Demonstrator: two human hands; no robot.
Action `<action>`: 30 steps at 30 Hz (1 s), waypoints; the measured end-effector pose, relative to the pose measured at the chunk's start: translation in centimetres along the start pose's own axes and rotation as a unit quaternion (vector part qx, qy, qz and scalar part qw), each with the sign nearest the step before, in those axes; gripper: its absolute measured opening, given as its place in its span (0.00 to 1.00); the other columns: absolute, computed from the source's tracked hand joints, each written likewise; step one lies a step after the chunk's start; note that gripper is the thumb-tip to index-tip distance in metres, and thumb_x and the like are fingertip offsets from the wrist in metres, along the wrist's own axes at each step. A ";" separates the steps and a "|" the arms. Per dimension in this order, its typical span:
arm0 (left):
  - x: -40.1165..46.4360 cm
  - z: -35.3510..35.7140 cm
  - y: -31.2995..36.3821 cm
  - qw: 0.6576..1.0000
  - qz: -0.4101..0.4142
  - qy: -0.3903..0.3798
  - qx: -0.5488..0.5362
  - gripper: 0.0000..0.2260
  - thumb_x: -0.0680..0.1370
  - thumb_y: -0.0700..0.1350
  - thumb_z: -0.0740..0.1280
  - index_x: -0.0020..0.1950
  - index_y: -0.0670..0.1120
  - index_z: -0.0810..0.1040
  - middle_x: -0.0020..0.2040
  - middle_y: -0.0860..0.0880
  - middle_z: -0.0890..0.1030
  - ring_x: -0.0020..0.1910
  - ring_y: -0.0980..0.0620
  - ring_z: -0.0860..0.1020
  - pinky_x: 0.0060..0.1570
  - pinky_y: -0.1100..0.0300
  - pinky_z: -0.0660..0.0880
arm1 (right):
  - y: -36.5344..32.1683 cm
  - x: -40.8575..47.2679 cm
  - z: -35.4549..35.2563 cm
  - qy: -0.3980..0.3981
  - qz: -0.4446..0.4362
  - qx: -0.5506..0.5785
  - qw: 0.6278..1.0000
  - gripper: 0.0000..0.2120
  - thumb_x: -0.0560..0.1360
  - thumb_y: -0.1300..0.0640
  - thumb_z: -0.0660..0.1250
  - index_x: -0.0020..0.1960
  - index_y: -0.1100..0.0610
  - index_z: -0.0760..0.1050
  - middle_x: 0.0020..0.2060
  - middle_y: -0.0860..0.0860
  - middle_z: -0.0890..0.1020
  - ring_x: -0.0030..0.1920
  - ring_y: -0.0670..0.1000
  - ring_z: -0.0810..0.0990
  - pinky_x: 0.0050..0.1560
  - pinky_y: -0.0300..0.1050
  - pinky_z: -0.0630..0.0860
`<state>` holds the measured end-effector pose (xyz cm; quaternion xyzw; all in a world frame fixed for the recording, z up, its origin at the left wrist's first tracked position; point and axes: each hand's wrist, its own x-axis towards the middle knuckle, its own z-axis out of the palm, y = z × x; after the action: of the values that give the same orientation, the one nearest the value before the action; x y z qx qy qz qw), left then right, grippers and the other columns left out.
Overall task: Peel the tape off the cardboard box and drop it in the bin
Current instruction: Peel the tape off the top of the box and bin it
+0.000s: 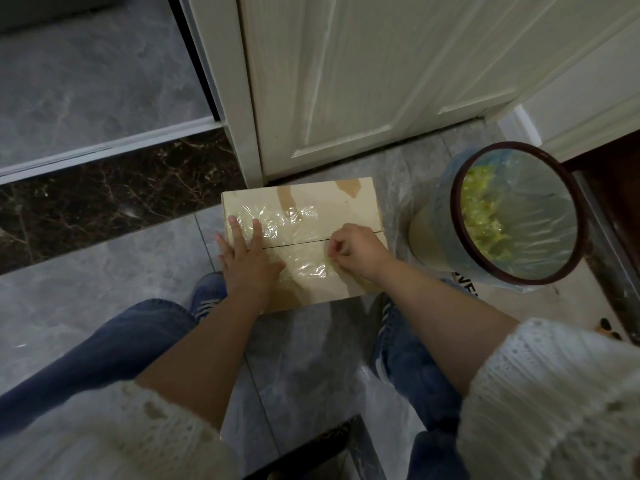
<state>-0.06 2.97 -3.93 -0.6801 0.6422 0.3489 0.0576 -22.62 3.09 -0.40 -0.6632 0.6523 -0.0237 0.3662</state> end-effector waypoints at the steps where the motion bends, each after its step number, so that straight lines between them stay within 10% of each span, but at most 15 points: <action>1: 0.0 0.0 0.0 1.000 0.001 0.001 0.001 0.44 0.80 0.57 0.68 0.84 0.53 0.39 0.81 0.45 0.30 0.79 0.34 0.33 0.79 0.38 0.42 | 0.0 -0.2 0.0 -0.014 0.001 -0.002 1.000 0.05 0.72 0.65 0.73 0.47 0.58 0.84 0.47 0.53 0.81 0.46 0.49 0.76 0.45 0.32 0.65; 14: 0.1 0.4 -0.3 1.000 0.003 0.013 0.013 0.45 0.80 0.58 0.69 0.84 0.53 0.40 0.82 0.45 0.32 0.80 0.34 0.34 0.79 0.39 0.43 | 0.0 -0.8 0.7 -0.013 0.066 0.047 0.997 0.16 0.67 0.63 0.76 0.49 0.53 0.74 0.39 0.49 0.79 0.42 0.52 0.79 0.42 0.52 0.80; 30: 0.0 0.2 -0.2 1.000 0.004 0.010 0.005 0.44 0.80 0.57 0.68 0.84 0.53 0.41 0.82 0.45 0.32 0.80 0.34 0.34 0.78 0.40 0.41 | 1.9 -2.0 2.4 0.011 0.074 0.117 0.990 0.11 0.70 0.67 0.75 0.42 0.56 0.74 0.45 0.54 0.74 0.43 0.51 0.74 0.44 0.31 0.69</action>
<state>0.02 3.11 -4.11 -0.6804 0.6473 0.3394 0.0529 -23.27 6.16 -2.21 -0.5656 0.6965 -0.0799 0.4342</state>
